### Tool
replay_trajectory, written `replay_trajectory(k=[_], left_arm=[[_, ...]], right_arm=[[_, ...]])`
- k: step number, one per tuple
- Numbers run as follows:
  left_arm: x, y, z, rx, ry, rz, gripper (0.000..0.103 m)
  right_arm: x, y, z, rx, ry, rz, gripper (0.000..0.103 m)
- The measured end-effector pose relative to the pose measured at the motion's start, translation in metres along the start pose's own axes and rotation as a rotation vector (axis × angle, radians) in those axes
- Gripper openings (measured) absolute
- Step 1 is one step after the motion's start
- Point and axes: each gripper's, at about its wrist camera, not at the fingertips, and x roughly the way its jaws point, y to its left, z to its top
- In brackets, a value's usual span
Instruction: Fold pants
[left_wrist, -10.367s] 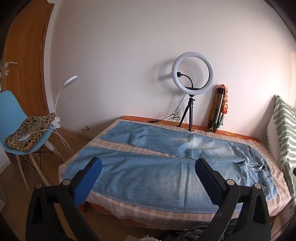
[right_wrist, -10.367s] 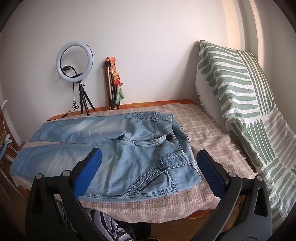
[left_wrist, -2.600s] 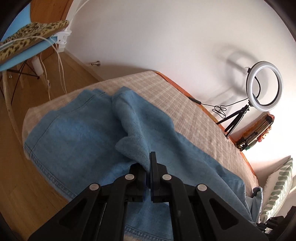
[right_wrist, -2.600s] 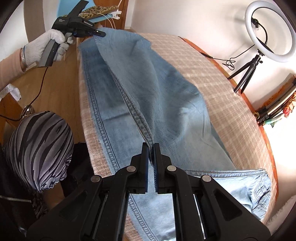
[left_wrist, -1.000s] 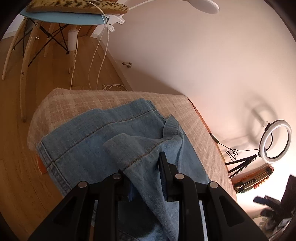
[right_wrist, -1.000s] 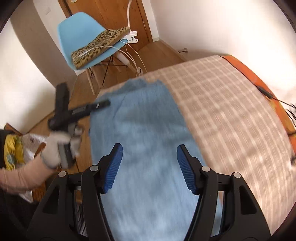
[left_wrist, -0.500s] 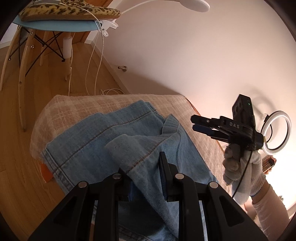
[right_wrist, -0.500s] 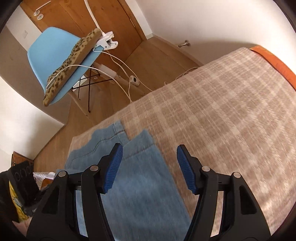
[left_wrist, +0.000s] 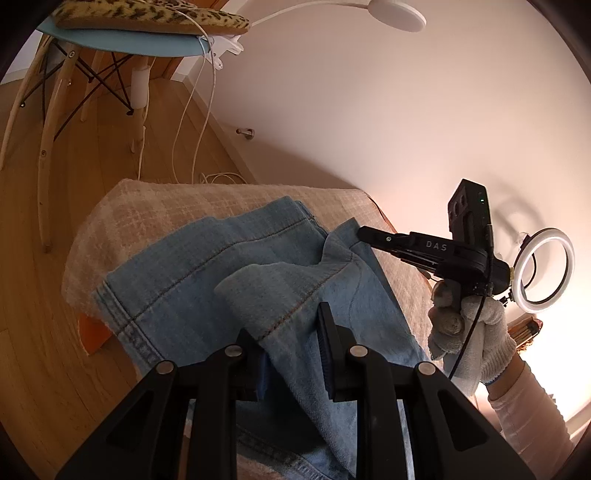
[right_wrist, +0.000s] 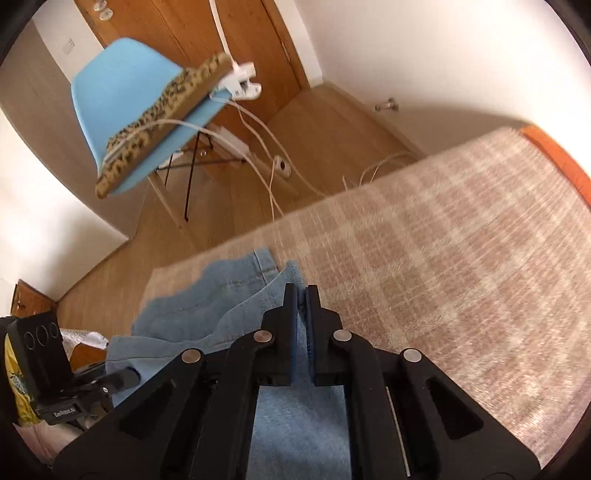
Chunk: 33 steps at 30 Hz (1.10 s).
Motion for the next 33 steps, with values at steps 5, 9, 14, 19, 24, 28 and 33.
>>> replay_trajectory(k=[5,9,14,19,24,28,33], left_arm=[[-0.015,-0.003,-0.002,0.025,-0.06,-0.007,0.007],[-0.027,0.004,0.0,0.034,-0.092,-0.016,0.005],[-0.035,0.013,0.002,0.045,-0.103,-0.006,0.004],[-0.045,0.031,0.009,0.021,-0.13,0.021,0.004],[-0.042,0.04,0.009,0.041,-0.104,0.053,0.004],[-0.03,0.046,0.009,0.037,-0.078,0.073,0.004],[-0.023,0.049,0.01,0.038,-0.042,0.09,0.004]], right_arm=[[-0.019,0.018,0.014,-0.029,-0.056,-0.031,0.004],[-0.023,0.041,0.023,-0.094,-0.062,-0.047,0.004],[-0.014,0.064,0.033,-0.139,-0.074,-0.063,0.004],[0.02,0.07,0.038,-0.151,-0.03,-0.091,0.004],[0.052,0.063,0.028,-0.133,0.009,-0.112,0.004],[0.069,0.052,0.02,-0.109,0.035,-0.127,0.004],[0.076,0.049,0.017,-0.088,0.05,-0.133,0.004]])
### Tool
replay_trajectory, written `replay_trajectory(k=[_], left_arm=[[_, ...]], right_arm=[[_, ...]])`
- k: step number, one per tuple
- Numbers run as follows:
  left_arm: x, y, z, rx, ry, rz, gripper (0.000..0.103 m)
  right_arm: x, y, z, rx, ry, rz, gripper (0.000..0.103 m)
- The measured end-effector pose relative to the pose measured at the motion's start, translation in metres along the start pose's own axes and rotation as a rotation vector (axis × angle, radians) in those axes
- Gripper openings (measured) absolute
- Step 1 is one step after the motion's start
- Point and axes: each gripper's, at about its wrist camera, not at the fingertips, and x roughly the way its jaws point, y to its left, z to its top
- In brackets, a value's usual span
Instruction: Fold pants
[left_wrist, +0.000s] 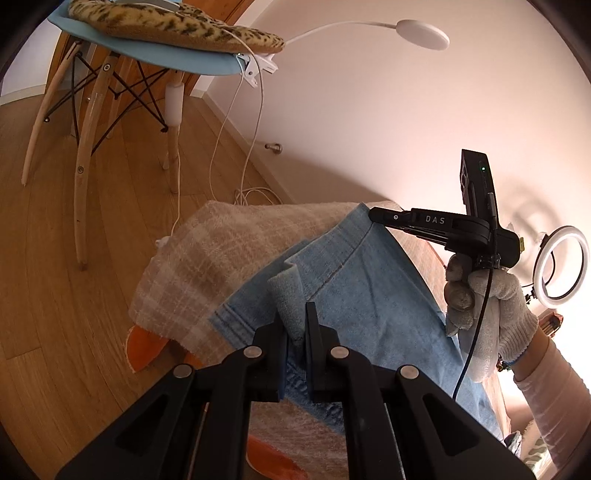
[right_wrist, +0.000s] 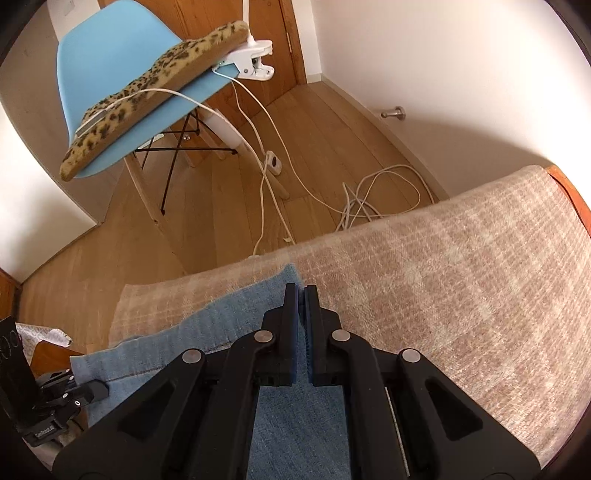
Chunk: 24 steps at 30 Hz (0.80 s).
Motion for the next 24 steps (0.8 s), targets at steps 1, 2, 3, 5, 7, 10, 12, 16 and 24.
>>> replay_trajectory(k=[1,2,3,5,7,10,12,16,24], left_arm=[[-0.001,-0.001,0.0,0.004,0.005,0.001,0.004],[-0.001,-0.002,0.0,0.012,0.012,0.003,0.005],[-0.001,-0.002,0.001,0.017,0.019,0.004,0.005],[-0.001,-0.002,0.002,0.025,0.035,0.007,0.005],[0.003,-0.003,0.003,0.059,0.056,0.024,0.005],[0.008,-0.007,0.006,0.094,0.1,0.054,0.007],[0.01,-0.012,0.009,0.116,0.132,0.075,0.009],[0.015,-0.023,0.009,0.167,0.16,0.07,0.029],[0.019,-0.049,0.0,0.251,0.186,0.125,0.063]], right_arm=[[-0.003,0.0,0.0,0.006,-0.006,0.004,0.004],[-0.005,0.0,0.0,0.011,-0.01,0.008,0.004],[-0.009,0.001,0.0,0.014,-0.016,0.01,0.004],[-0.017,0.002,-0.002,0.017,-0.027,0.016,0.005],[-0.029,0.004,-0.005,0.019,-0.041,0.023,0.005],[-0.047,0.009,-0.013,0.011,-0.058,0.021,0.005],[-0.058,0.011,-0.019,0.008,-0.064,0.024,0.005],[-0.08,0.013,-0.033,0.014,-0.075,0.024,0.005],[-0.139,0.01,-0.072,0.016,-0.11,-0.033,0.007]])
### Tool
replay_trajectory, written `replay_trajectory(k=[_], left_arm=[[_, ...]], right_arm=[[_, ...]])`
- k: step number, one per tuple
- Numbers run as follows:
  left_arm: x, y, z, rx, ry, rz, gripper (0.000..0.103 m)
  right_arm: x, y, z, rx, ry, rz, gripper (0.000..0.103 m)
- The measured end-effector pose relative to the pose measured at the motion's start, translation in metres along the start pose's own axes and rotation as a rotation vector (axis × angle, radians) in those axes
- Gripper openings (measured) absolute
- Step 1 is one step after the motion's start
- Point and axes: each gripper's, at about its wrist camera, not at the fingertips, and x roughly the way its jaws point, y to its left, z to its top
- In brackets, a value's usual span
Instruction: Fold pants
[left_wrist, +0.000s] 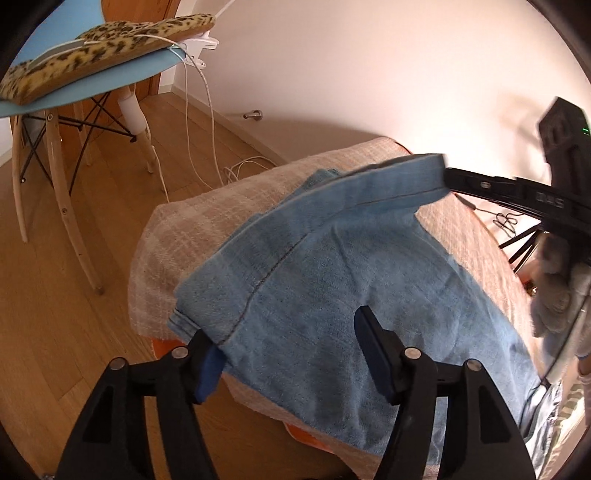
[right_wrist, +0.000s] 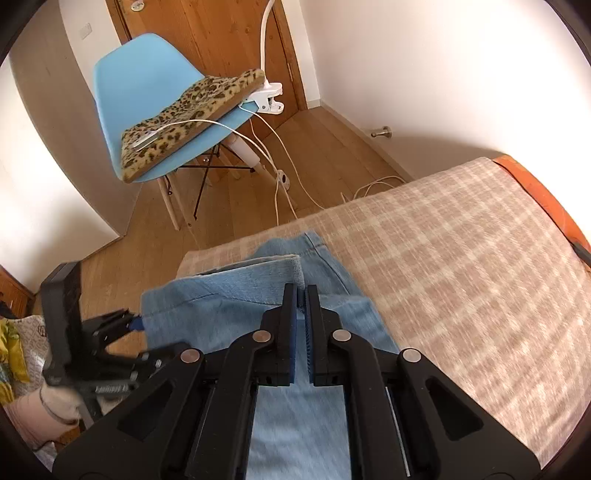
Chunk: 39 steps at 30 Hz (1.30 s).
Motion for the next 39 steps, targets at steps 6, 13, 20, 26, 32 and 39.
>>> replay_trajectory(k=[6,13,20,26,32,39], left_arm=[[-0.004,-0.003,0.004,0.017,-0.008,0.102,0.063],[-0.008,0.022,0.024,0.022,-0.03,0.309,0.063],[-0.057,-0.006,0.044,0.132,-0.174,0.17,0.063],[-0.053,-0.072,0.046,0.316,-0.135,0.021,0.063],[-0.043,-0.146,0.037,0.433,-0.04,-0.197,0.063],[-0.038,-0.26,-0.011,0.627,0.093,-0.392,0.063]], right_arm=[[-0.058,-0.02,-0.01,0.104,-0.11,-0.088,0.074],[-0.113,-0.02,-0.05,0.134,-0.13,-0.042,0.056],[-0.133,-0.028,-0.108,0.194,-0.093,-0.067,0.044],[-0.208,-0.037,-0.183,0.307,-0.134,-0.183,0.044],[-0.31,-0.044,-0.277,0.524,-0.209,-0.341,0.063],[-0.417,-0.048,-0.386,0.725,-0.282,-0.57,0.083]])
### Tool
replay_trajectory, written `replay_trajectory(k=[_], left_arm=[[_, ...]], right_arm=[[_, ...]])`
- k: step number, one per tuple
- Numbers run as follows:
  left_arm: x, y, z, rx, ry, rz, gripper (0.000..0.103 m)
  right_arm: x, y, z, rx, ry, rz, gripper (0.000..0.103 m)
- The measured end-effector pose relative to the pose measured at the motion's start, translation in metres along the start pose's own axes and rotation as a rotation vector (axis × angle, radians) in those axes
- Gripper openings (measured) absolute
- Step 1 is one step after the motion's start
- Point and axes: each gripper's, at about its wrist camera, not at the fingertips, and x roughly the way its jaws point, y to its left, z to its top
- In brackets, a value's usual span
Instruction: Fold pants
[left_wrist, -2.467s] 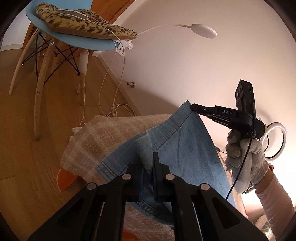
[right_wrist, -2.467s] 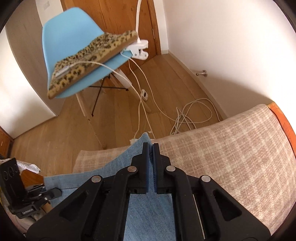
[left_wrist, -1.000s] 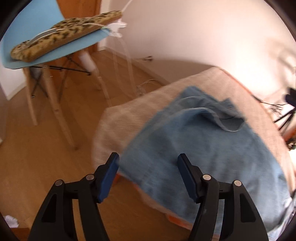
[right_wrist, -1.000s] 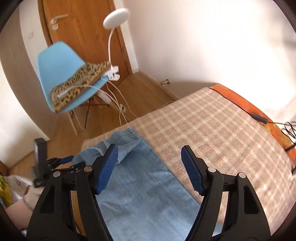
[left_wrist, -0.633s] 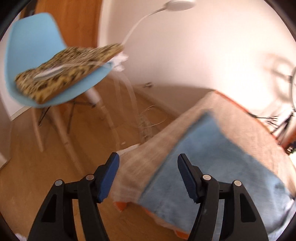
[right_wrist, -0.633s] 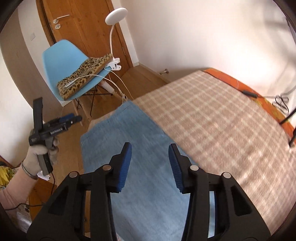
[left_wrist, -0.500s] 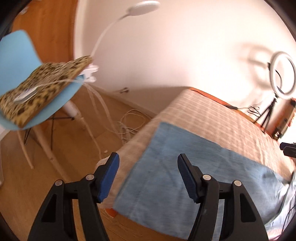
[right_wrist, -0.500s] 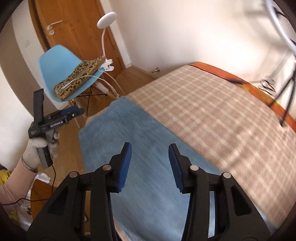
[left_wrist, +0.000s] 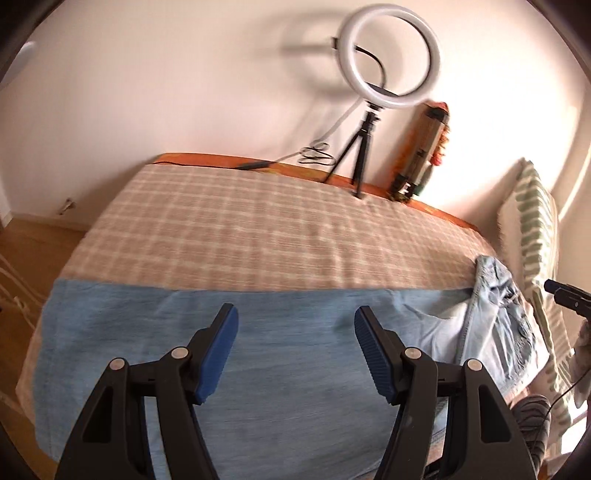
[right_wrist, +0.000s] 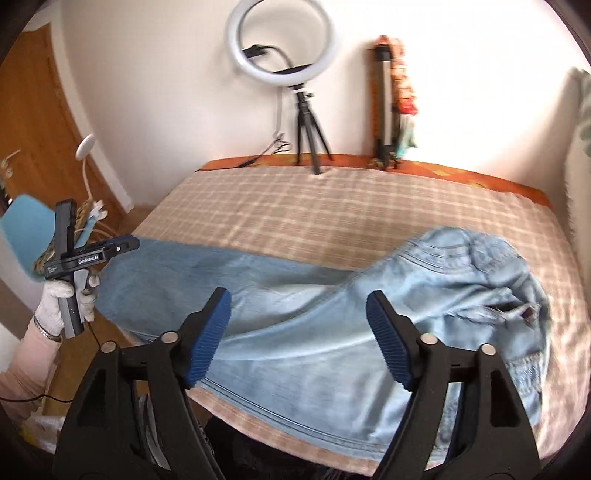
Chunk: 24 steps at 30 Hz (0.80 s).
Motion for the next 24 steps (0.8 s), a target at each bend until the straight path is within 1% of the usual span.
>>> replay_trajectory(k=[2,5,7,8,12,17,21,24], left_arm=[[0.017,-0.034,0.005,0.047,0.035,-0.064,0.063],[0.042,-0.083,0.011,0.095,0.085,-0.148,0.063],[0.056,-0.113,0.012,0.122,0.113,-0.194,0.063],[0.063,-0.127,0.014,0.134,0.129,-0.216,0.063],[0.097,-0.188,0.021,0.178,0.204,-0.306,0.063],[0.142,-0.25,0.033,0.177,0.289,-0.4,0.063],[0.178,-0.284,0.04,0.18,0.344,-0.418,0.063],[0.2,-0.296,0.043,0.177,0.375,-0.395,0.063]], right_arm=[[-0.018,-0.039,-0.009,0.069,-0.013,-0.057,0.083],[-0.037,-0.093,-0.023,0.152,-0.028,-0.111,0.083],[-0.048,-0.123,-0.036,0.19,-0.038,-0.152,0.083],[-0.052,-0.135,-0.041,0.212,-0.038,-0.157,0.083],[-0.062,-0.171,-0.069,0.287,-0.031,-0.164,0.083],[-0.072,-0.202,-0.097,0.354,-0.04,-0.157,0.083],[-0.082,-0.22,-0.111,0.381,-0.046,-0.158,0.083],[-0.084,-0.228,-0.115,0.391,-0.052,-0.15,0.083]])
